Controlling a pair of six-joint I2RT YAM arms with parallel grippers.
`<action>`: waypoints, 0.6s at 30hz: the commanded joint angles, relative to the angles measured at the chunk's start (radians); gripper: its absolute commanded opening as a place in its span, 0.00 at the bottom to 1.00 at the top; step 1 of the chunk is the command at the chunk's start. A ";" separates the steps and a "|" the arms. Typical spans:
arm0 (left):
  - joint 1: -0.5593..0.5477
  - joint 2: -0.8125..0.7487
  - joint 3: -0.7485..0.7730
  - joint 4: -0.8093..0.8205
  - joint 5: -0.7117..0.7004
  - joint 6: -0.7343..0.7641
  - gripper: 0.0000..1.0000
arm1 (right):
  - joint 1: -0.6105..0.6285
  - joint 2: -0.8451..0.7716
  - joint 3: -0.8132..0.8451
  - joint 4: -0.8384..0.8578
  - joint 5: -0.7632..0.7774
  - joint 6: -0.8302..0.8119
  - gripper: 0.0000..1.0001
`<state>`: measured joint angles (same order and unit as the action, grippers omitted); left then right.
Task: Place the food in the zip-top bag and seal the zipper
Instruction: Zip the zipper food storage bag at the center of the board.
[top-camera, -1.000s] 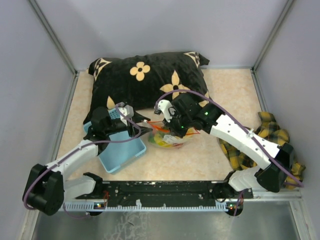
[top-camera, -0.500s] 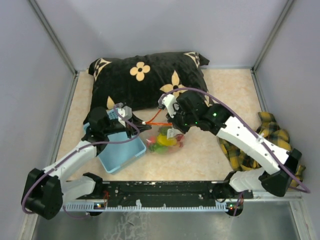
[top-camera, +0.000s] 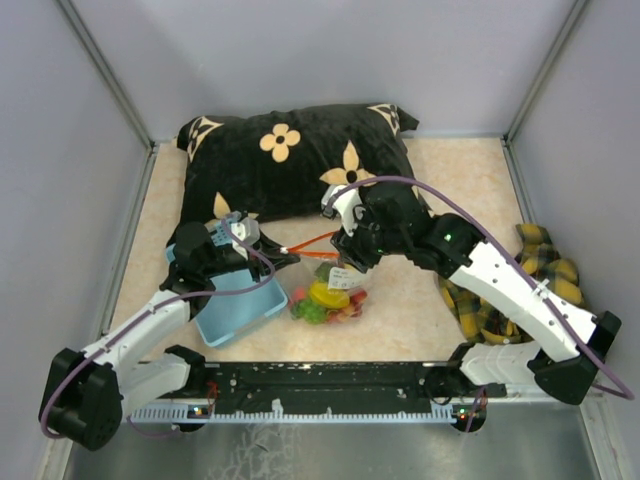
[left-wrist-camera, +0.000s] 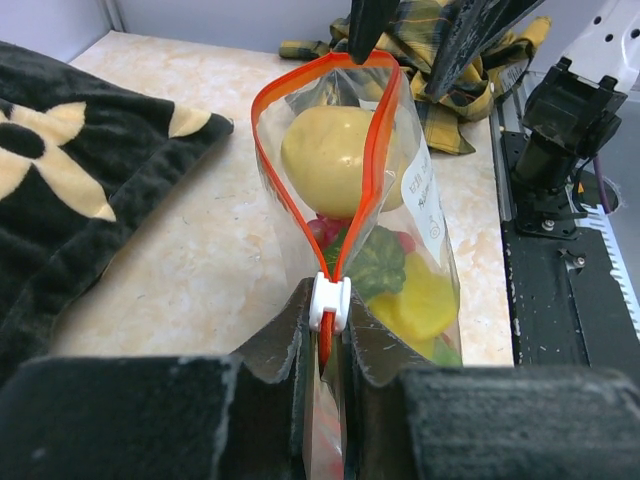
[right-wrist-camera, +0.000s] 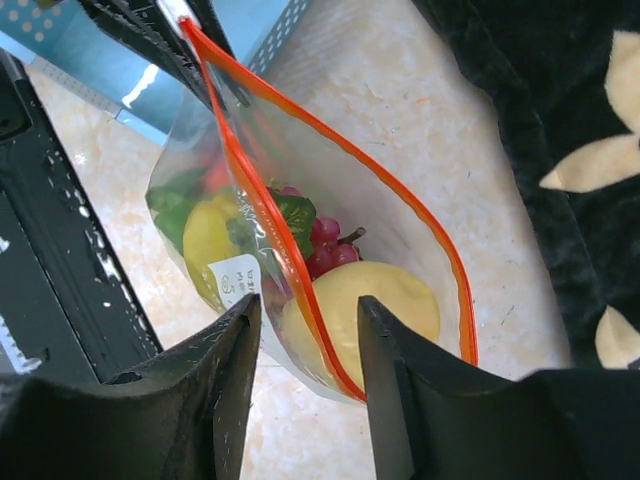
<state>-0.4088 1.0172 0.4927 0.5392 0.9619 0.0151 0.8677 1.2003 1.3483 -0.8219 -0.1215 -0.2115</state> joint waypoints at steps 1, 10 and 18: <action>0.003 -0.018 0.010 0.041 0.027 -0.013 0.01 | -0.002 -0.010 0.060 0.055 -0.090 -0.040 0.47; 0.003 -0.007 0.082 0.052 0.049 -0.021 0.01 | -0.002 0.048 0.112 0.194 -0.163 -0.109 0.55; 0.003 0.105 0.228 -0.019 0.146 0.005 0.01 | -0.002 0.110 0.180 0.232 -0.233 -0.187 0.58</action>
<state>-0.4088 1.1011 0.6483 0.5110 1.0336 0.0017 0.8677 1.2972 1.4723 -0.6754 -0.2943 -0.3386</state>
